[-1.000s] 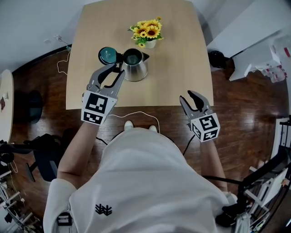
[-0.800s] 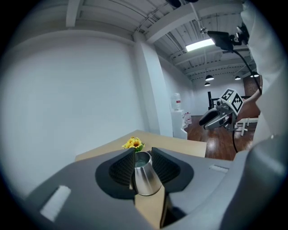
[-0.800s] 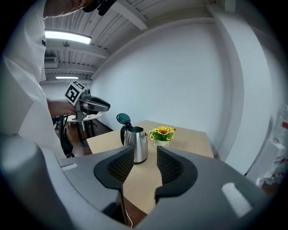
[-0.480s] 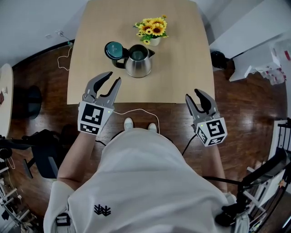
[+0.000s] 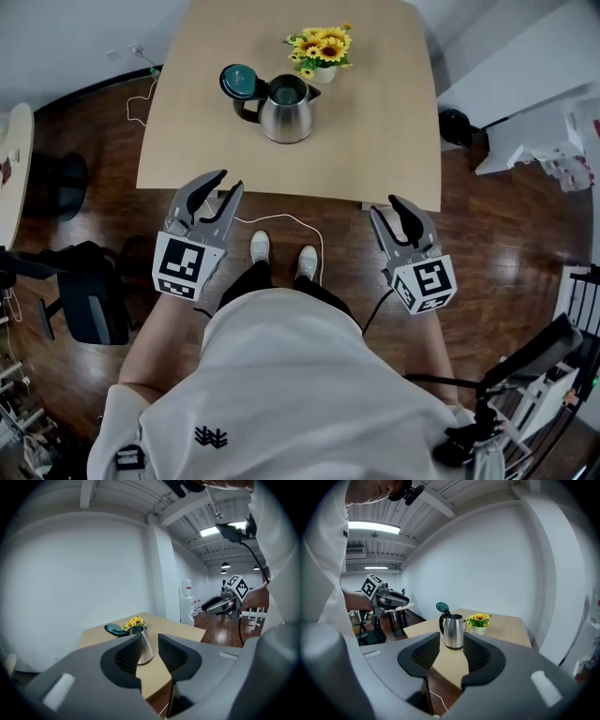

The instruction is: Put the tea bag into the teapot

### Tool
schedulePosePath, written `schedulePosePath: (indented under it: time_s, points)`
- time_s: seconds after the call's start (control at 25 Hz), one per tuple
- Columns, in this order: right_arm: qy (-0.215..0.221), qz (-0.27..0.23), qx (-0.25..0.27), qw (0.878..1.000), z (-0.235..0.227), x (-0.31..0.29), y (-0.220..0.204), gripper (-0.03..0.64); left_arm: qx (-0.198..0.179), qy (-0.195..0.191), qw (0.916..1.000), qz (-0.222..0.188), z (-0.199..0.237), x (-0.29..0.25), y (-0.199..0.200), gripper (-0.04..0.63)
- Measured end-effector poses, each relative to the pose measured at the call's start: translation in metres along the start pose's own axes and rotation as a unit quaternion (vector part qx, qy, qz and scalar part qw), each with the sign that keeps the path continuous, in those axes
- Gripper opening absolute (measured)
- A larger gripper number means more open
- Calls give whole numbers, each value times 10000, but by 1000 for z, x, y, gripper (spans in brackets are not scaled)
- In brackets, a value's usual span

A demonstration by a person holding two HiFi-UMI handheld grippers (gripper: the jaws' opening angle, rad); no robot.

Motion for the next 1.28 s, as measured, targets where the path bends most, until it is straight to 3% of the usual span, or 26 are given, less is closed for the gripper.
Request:
schedulePosePath:
  time_s: [0.16,0.44,0.64,0.88,1.28]
  points:
    - [171,59,32,9998,7,25,-17,155,177,214,9996,112,-34,38,-14,101]
    - [-216,-220,230,9993,55,81,-6,155,89,87,9999,107,-57,114,-39,101]
    - [-649,-297,138,9974,116,135,-12,155,-13,-239,9997,-87,-73,178,-41,101]
    - [-856,-177,163,9960,191,175,-34,147,114,-372,9992,-72,-83,249,-73,101]
    - [-876,-181,281,9956,234,198,-32,147,127,-574,9982,-142,-102,284,-83,101]
Point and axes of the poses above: the fingertips, and each gripper's own axes: x backward along the fingers, z to its left, y out of its top, the point moved 2 cm from there along x, backward along the fingers, and after that the axes turned 10 degrees about -z, right-handed, at the moved point
